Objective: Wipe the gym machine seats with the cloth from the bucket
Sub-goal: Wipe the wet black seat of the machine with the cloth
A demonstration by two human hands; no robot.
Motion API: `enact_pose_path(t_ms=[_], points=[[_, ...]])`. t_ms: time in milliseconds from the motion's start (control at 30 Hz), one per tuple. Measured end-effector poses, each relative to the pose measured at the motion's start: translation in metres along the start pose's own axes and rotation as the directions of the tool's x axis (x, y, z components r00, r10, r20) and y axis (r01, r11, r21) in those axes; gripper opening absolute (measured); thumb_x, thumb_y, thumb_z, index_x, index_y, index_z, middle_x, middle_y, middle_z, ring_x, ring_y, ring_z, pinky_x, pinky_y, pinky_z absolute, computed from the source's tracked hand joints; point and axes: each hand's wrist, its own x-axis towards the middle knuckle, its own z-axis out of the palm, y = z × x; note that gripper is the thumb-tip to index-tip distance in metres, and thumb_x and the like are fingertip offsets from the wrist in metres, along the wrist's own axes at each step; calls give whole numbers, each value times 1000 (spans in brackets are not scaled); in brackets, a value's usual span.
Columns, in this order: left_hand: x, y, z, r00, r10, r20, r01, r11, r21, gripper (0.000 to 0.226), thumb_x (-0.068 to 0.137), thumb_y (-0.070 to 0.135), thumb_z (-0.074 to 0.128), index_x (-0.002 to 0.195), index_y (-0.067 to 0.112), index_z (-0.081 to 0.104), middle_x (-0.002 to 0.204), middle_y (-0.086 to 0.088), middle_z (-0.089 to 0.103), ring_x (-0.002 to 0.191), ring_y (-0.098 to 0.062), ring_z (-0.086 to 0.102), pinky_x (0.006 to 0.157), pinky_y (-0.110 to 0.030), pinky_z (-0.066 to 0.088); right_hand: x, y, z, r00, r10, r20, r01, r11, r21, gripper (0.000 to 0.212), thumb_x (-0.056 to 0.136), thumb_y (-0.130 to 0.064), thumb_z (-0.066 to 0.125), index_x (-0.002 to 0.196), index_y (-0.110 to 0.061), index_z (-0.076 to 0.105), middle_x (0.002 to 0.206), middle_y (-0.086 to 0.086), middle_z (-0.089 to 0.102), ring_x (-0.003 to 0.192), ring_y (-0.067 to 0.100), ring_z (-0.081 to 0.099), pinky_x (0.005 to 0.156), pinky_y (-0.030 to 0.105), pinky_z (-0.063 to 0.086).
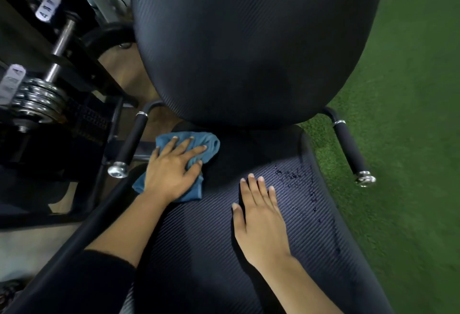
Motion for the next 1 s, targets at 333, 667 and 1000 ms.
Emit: enact_pose_path(t_ms=[333,667,1000], points=[[14,1,-2,994,113,7,-113,994,14,55,85,61,22,136,48,41,148,3,40,141,-25,26,110,-53,24,-2,2,3,1000,31,1,-31,1000,-4,53,95,-36,32,140,-10,44,148,7,39,141,21,26,113,37,8],[4,36,3,968,248,22,-249,968,25,51,87,58,25,134,47,43,144,4,45,138,-25,32,107,-52,25,0,7,-1,1000,12,-1,-12,1000,-29,53,95,-37,32,140,-12,45,148,6,40,141,20,27,118,37,13],[19,55,6,1000,-13,13,12,994,106,66,80,70,13,139,50,33,152,8,31,142,-26,19,110,-56,18,-17,44,-19,999,49,-8,-49,999,-16,54,97,-38,29,143,-12,41,151,5,34,143,19,20,114,35,6]])
